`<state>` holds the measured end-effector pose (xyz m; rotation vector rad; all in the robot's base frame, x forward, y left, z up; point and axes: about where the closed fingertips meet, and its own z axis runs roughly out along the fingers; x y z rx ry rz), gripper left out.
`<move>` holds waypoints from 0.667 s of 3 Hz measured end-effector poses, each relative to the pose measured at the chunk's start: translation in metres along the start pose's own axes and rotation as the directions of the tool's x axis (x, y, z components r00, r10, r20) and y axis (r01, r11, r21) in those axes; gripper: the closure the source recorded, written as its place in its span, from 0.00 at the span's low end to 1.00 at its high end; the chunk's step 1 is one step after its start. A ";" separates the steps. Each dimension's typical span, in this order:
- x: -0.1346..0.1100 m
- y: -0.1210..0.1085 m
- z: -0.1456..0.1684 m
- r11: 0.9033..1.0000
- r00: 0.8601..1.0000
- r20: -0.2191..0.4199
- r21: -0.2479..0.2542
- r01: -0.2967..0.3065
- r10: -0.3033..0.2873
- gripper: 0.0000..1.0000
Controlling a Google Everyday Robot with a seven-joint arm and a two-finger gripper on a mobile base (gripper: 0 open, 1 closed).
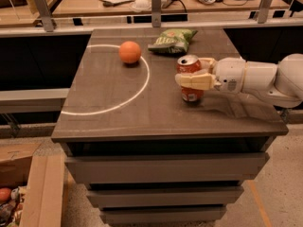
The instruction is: Place coke can upright
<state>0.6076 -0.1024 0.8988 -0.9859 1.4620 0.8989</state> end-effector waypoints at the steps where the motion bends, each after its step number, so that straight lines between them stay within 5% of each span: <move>1: 0.007 -0.002 -0.001 1.000 1.000 -0.007 0.012 -0.015 0.015 0.59; 2: 0.007 -0.002 -0.001 1.000 1.000 -0.007 0.013 -0.015 0.015 0.35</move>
Offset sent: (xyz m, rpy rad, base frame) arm -0.0009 -0.0248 -0.0165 -0.0312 0.0426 -0.0587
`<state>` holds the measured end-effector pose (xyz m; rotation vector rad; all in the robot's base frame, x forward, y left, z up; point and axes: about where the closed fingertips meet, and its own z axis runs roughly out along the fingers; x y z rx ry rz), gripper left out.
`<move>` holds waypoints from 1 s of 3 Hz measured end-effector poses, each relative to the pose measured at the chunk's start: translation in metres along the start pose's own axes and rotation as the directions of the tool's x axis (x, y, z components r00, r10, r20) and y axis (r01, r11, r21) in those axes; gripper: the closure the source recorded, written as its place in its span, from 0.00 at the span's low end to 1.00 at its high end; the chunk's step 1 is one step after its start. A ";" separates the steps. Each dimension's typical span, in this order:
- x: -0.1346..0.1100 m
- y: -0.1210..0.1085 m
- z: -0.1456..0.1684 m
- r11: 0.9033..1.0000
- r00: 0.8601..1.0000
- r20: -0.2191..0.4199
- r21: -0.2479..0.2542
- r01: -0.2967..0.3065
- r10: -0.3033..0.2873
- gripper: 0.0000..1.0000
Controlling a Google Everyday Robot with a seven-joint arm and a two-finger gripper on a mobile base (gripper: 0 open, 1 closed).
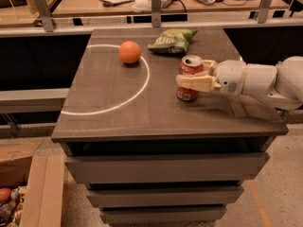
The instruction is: Place coke can upright
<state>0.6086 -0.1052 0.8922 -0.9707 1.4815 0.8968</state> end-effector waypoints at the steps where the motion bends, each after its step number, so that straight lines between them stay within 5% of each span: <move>1: 0.004 -0.002 -0.019 1.000 1.000 -0.029 0.031 -0.001 0.002 0.12; 2: 0.005 -0.005 -0.044 0.998 0.998 -0.065 0.066 0.010 -0.006 0.00; 3: 0.004 -0.007 -0.071 0.995 0.995 -0.100 0.100 0.029 -0.019 0.00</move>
Offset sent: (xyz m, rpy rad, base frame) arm -0.0236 -0.0854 0.0023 -0.1240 0.0096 -0.1185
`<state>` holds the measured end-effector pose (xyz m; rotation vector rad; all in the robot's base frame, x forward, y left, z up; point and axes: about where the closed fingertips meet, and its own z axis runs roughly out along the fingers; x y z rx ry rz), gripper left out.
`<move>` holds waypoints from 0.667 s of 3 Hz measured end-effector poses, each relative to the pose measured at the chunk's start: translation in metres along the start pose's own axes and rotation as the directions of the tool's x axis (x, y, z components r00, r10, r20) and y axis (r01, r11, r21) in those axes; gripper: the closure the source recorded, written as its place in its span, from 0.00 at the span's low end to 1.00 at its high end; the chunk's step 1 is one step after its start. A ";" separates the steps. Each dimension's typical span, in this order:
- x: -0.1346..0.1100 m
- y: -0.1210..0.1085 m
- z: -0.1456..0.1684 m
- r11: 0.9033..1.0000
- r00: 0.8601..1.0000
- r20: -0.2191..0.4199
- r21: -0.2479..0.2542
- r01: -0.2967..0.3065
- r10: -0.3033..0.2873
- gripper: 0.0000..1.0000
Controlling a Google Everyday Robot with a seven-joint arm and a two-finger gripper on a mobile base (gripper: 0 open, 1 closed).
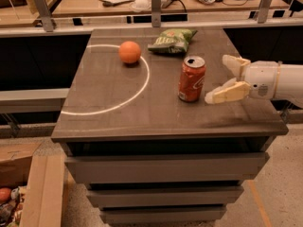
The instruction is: Place coke can upright
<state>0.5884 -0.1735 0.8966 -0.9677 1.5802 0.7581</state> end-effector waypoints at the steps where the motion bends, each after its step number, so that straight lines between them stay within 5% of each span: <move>1: -0.001 -0.007 -0.039 0.998 0.999 -0.036 0.062 0.016 -0.014 0.00; 2: -0.001 -0.007 -0.038 0.998 0.999 -0.036 0.062 0.016 -0.014 0.00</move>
Offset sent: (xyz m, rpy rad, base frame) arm -0.0098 -0.0314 0.0079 -0.0387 -0.0072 -0.0498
